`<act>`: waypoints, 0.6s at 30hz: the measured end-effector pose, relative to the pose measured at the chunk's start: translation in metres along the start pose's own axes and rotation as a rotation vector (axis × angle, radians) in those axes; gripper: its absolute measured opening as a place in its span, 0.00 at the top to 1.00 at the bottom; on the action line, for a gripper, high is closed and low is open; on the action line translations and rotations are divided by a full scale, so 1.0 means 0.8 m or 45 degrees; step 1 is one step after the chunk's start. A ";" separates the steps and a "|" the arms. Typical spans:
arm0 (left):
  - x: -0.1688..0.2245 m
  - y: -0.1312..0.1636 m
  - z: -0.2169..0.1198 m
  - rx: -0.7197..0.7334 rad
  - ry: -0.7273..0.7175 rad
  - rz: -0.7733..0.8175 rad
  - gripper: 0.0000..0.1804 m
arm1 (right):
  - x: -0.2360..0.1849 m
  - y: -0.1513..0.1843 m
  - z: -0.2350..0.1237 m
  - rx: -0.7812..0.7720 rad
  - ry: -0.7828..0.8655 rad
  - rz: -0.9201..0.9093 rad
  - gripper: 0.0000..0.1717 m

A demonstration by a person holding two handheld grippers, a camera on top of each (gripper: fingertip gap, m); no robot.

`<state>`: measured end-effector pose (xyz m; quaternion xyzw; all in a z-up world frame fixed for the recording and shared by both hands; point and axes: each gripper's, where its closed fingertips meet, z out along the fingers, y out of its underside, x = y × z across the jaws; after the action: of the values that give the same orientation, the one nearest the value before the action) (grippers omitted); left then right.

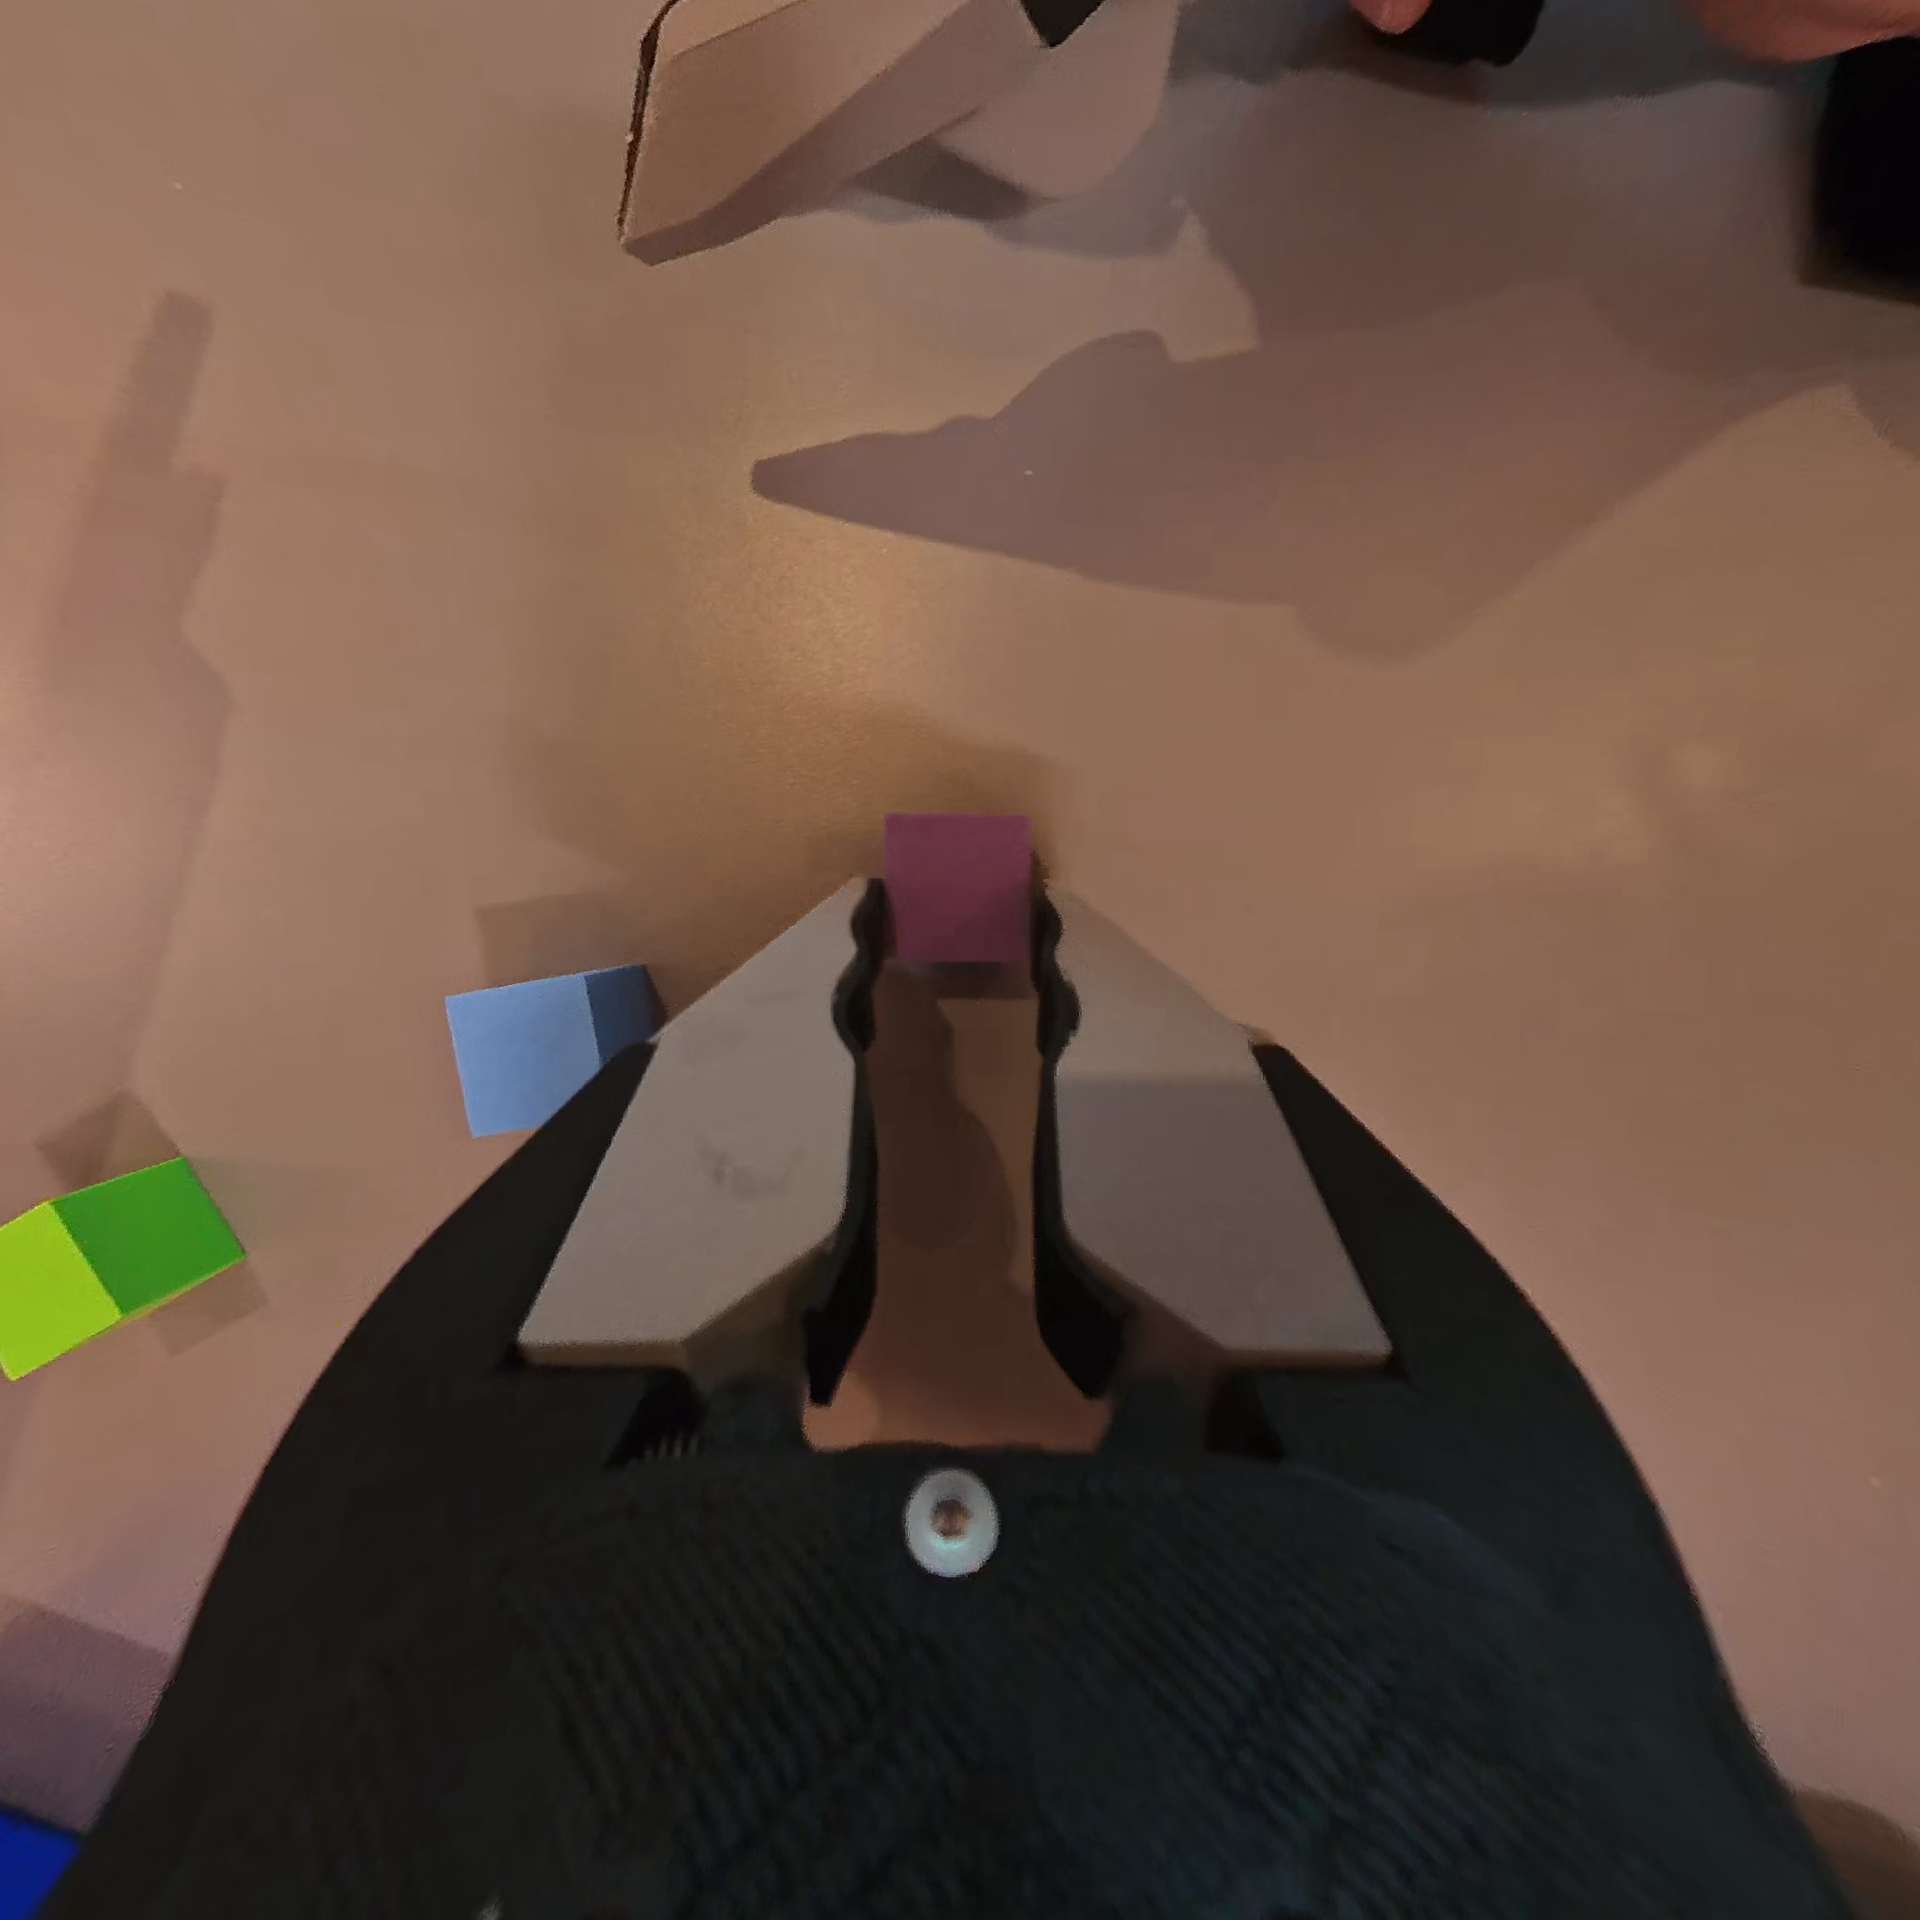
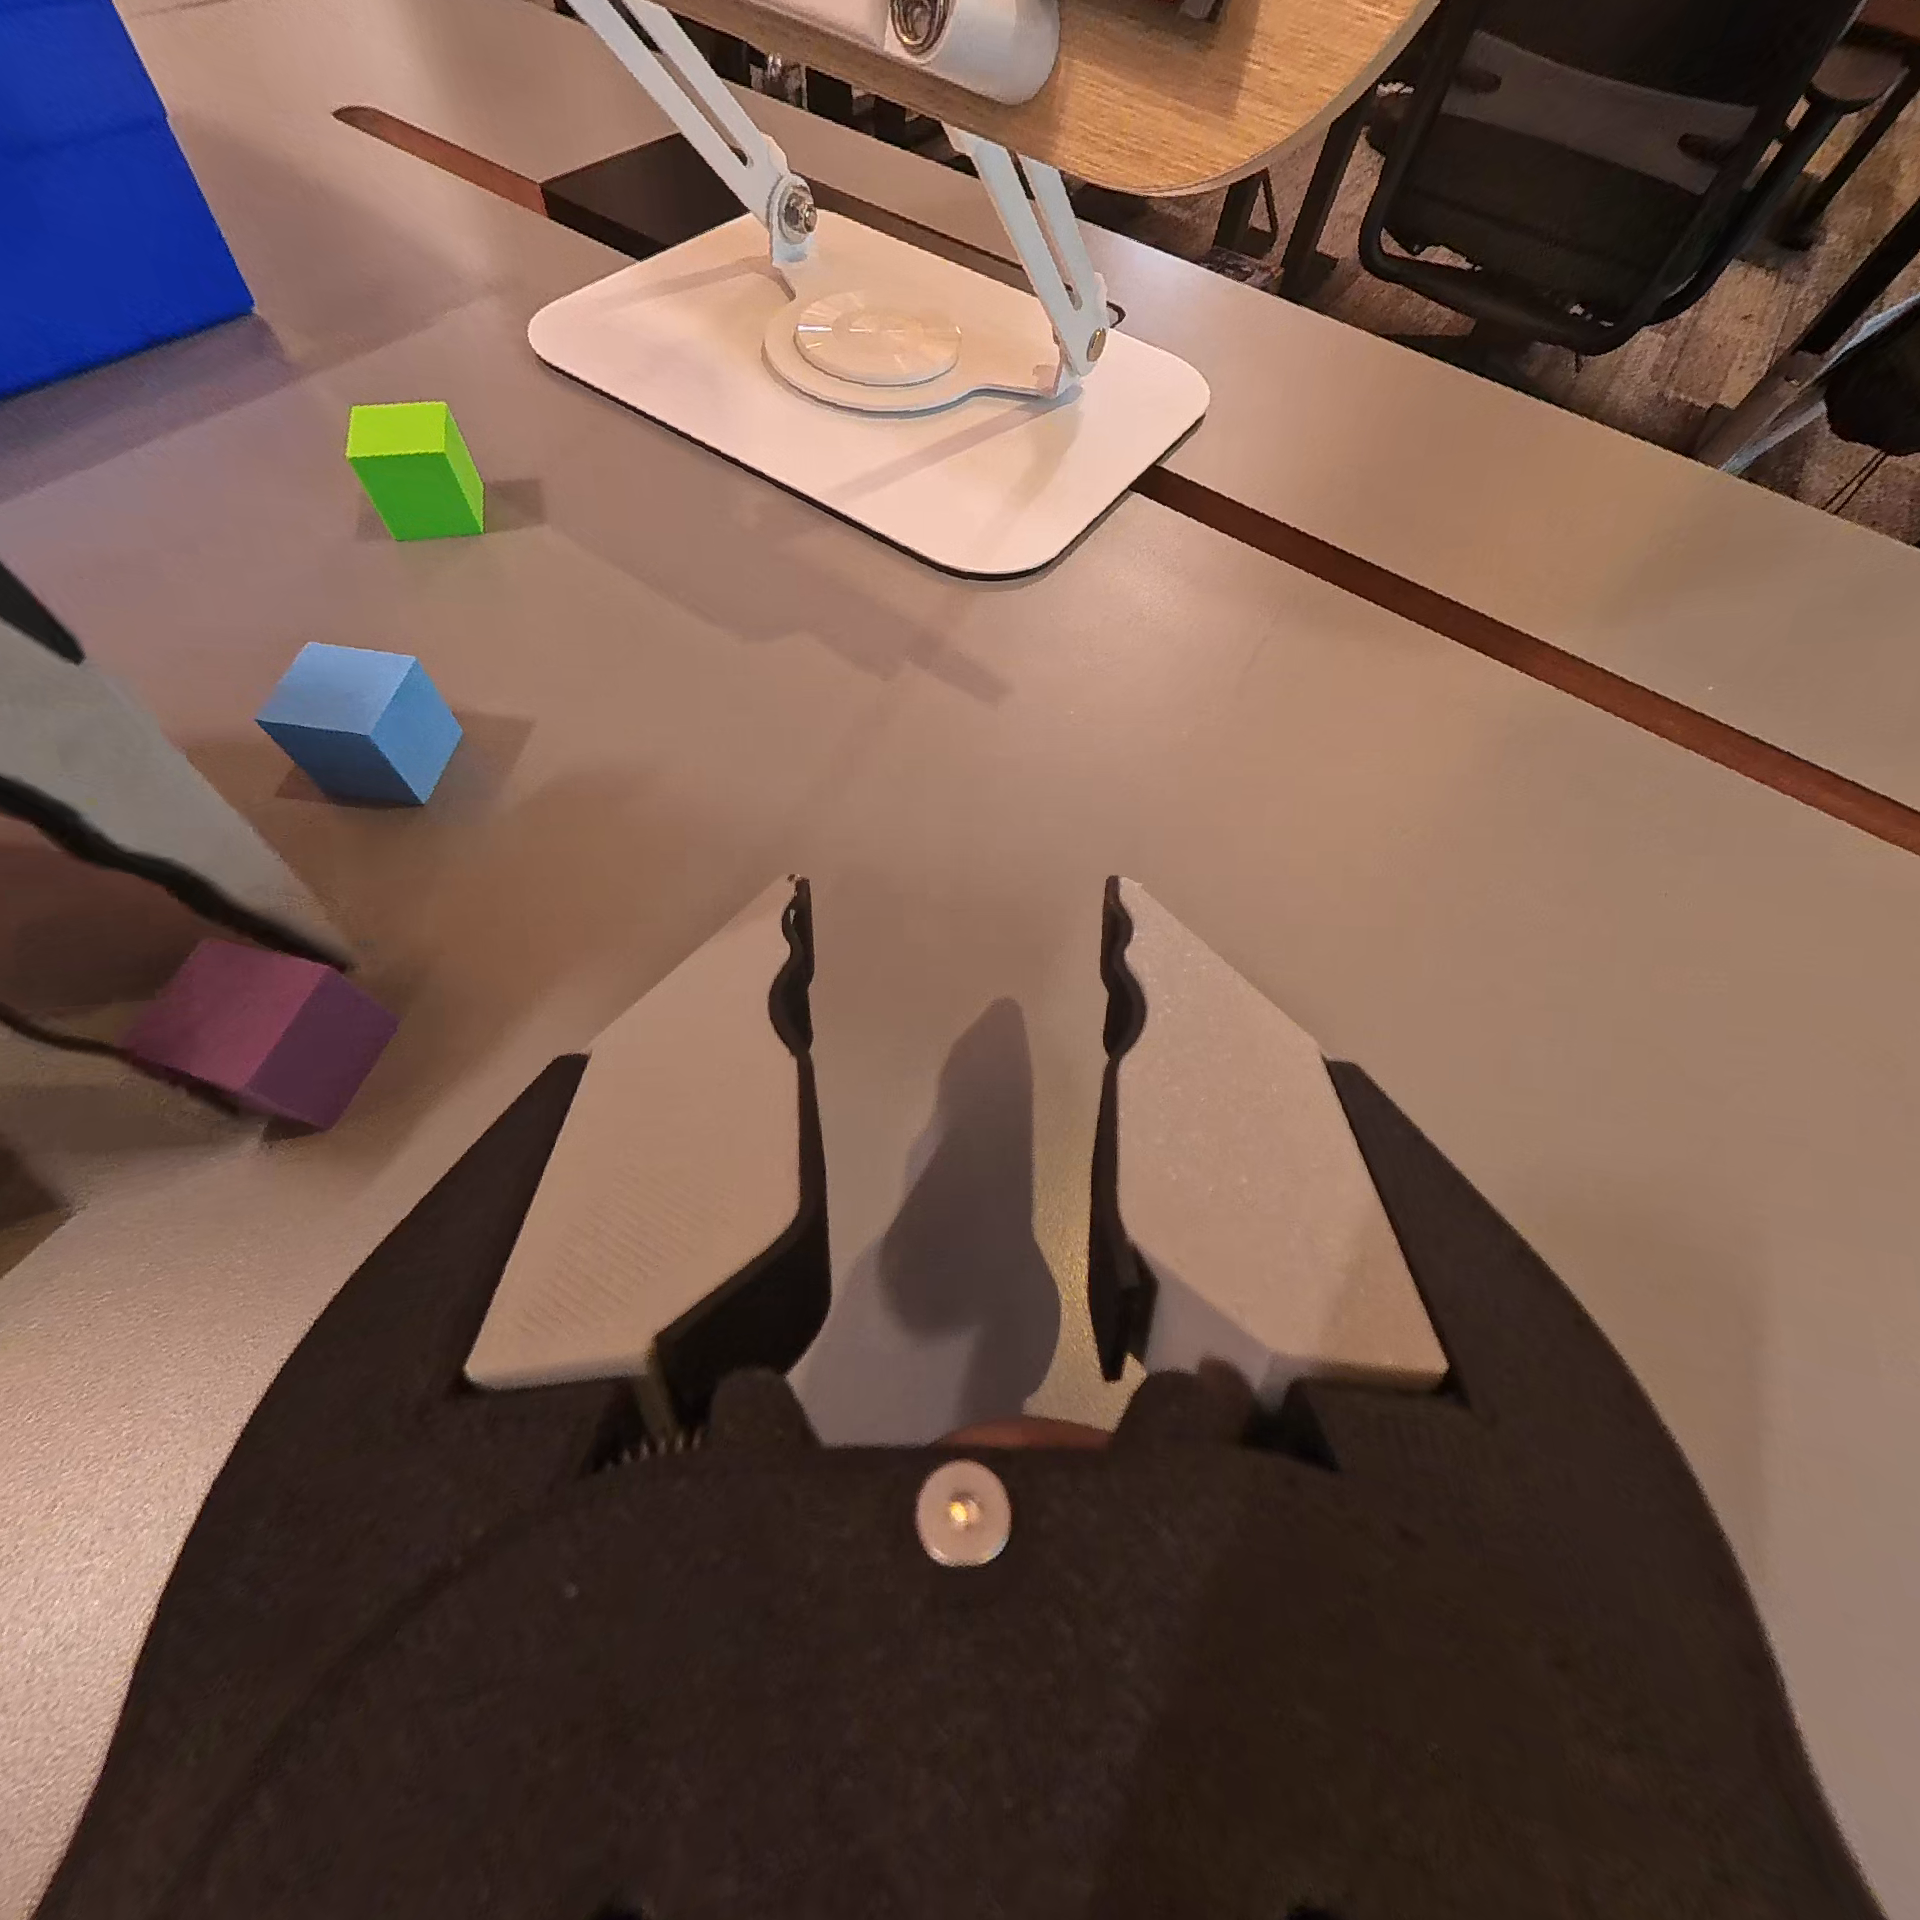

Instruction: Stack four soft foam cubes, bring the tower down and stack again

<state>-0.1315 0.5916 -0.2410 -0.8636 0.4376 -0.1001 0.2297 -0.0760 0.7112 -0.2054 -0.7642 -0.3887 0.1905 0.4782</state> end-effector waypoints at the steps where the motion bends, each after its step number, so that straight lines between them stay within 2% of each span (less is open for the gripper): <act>1: 0.000 -0.001 -0.001 0.007 -0.002 0.006 0.86 | 0.000 0.000 0.000 0.000 0.000 0.000 0.69; 11: 0.010 0.001 -0.010 0.021 0.040 0.018 0.86 | 0.000 0.000 0.000 -0.001 -0.005 0.001 0.69; 18: 0.015 0.014 -0.055 0.121 0.031 0.077 0.86 | -0.001 0.000 0.000 0.001 -0.009 -0.001 0.69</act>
<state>-0.1488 0.5629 -0.2079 -0.8368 0.4610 -0.1244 0.2680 -0.0764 0.7110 -0.2053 -0.7633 -0.3906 0.1932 0.4770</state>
